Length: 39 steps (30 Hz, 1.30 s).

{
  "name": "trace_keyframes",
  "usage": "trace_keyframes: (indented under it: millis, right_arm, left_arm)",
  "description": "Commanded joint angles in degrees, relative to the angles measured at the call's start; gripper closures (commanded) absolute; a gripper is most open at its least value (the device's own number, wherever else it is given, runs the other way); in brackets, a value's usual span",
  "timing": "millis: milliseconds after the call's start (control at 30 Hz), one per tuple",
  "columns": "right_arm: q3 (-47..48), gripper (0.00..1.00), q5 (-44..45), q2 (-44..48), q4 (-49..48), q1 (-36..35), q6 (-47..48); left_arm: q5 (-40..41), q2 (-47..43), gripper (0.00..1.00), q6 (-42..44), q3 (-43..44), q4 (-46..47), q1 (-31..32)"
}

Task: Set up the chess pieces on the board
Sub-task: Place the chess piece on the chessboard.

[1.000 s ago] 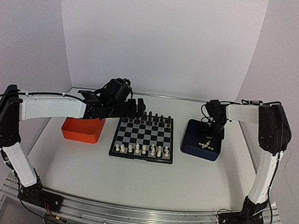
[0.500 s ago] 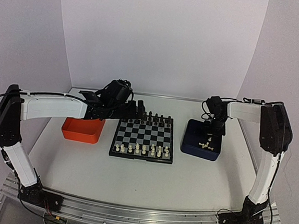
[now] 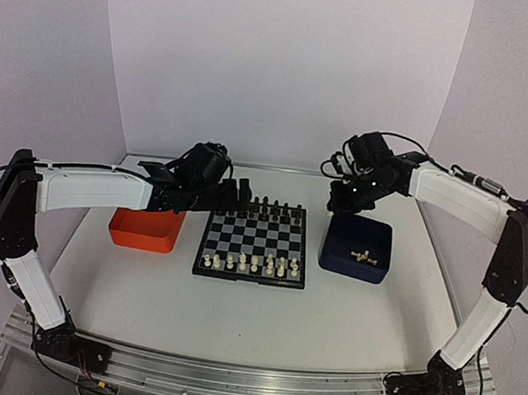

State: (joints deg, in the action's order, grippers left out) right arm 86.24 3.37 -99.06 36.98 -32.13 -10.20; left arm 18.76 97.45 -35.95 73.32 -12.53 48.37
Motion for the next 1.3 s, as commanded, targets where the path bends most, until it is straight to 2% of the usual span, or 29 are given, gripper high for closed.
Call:
trace_keyframes:
  millis: [0,267,533,833,1267]
  right_arm:
    - [6.18,1.00,-7.37,-5.17,1.93,-6.48,4.97]
    - [17.70,1.00,-8.30,-17.43,6.40,-12.56,7.26]
    - [24.27,1.00,-5.13,-26.01,8.75,-15.59,9.70]
    - [28.04,1.00,-5.54,-32.82,9.59,-16.54,9.58]
    - [29.77,1.00,-2.33,-36.72,10.69,-16.69,9.68]
  left_arm:
    - [2.69,-3.88,0.00,-0.91,-2.29,-0.30,-0.62]
    - [4.74,-7.83,0.00,-3.34,-6.41,-1.45,-0.73]
    - [5.47,-11.44,0.00,-5.27,-10.49,-1.16,-0.72]
    - [6.05,-12.95,0.00,-5.66,-11.98,-1.23,-0.74]
    - [6.03,-12.94,0.00,-5.48,-11.79,-1.44,-0.74]
